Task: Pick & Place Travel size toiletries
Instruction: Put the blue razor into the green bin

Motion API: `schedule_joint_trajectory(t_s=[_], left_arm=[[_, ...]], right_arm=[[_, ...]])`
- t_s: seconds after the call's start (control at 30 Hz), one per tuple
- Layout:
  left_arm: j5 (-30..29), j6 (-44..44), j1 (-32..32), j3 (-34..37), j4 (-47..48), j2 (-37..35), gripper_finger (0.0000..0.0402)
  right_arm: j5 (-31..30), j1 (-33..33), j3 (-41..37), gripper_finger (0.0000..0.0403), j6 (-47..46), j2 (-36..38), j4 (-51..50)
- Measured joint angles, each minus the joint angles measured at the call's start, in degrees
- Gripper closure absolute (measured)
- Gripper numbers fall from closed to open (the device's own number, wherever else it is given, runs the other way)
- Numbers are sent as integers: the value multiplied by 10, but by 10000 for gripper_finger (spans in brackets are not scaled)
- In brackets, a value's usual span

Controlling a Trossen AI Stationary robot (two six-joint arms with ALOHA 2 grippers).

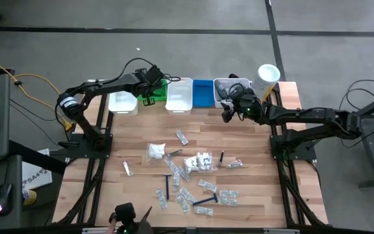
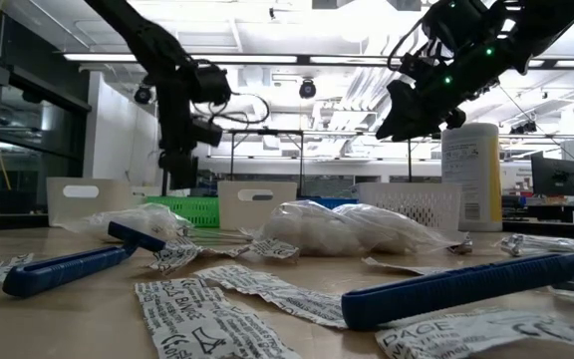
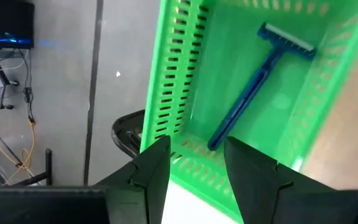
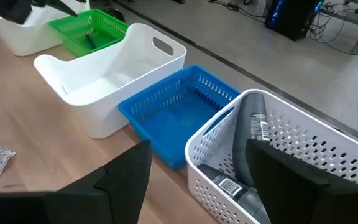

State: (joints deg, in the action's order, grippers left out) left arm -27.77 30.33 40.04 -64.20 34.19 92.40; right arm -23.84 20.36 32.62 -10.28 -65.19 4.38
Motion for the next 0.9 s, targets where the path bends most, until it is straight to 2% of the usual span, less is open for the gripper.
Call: schedule_joint_trajectory(t_s=[0.43,0.7,0.9], left_arm=[[12,-90,-90,0,52,-91,252],[14,-148,-151,0,96,-106,252],[27,-161,-153,1,110,-106,252]], right_arm=[[48,-2,0,149,-8,1,-15],[103,-23,0,149,-4,1,-79],[109,-51,0,149,0,1,-81]])
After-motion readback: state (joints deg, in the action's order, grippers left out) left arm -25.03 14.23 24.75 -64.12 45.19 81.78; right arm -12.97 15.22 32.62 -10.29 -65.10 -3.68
